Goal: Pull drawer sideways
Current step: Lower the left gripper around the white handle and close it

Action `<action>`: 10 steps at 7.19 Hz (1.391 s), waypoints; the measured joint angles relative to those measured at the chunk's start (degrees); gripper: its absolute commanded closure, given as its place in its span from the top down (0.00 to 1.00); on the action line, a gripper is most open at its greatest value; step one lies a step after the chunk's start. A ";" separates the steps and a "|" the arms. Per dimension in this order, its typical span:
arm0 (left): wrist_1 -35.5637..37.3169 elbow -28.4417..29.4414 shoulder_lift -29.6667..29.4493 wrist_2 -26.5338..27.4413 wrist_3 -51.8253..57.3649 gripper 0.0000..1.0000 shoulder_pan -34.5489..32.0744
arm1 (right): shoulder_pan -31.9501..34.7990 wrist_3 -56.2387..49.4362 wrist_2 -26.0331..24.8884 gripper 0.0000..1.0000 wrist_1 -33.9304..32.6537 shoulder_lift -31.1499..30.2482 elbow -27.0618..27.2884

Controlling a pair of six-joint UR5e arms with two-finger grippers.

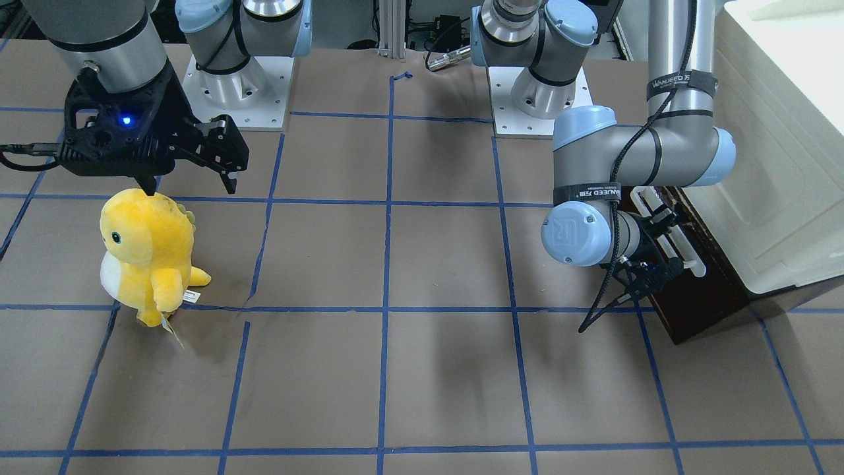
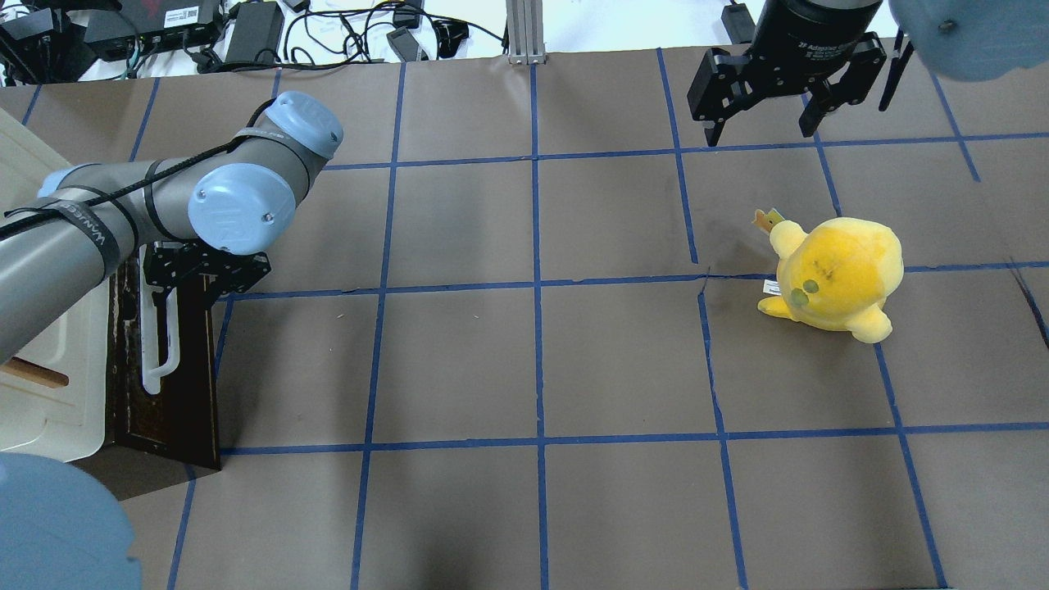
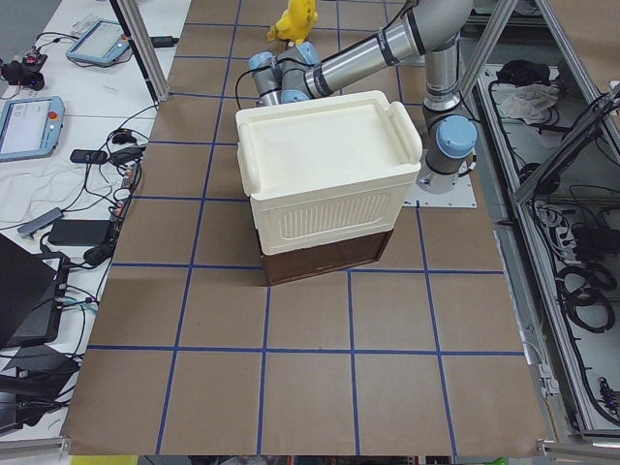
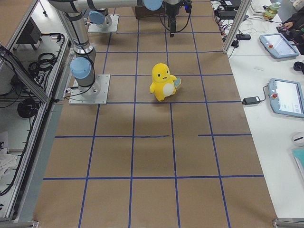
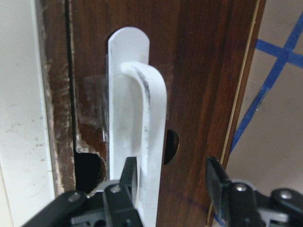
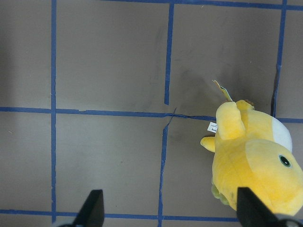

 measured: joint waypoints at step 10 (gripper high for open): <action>-0.76 0.18 0.24 -0.73 -0.03 0.36 1.58 | 0.00 0.00 -0.01 1.00 0.00 0.00 0.00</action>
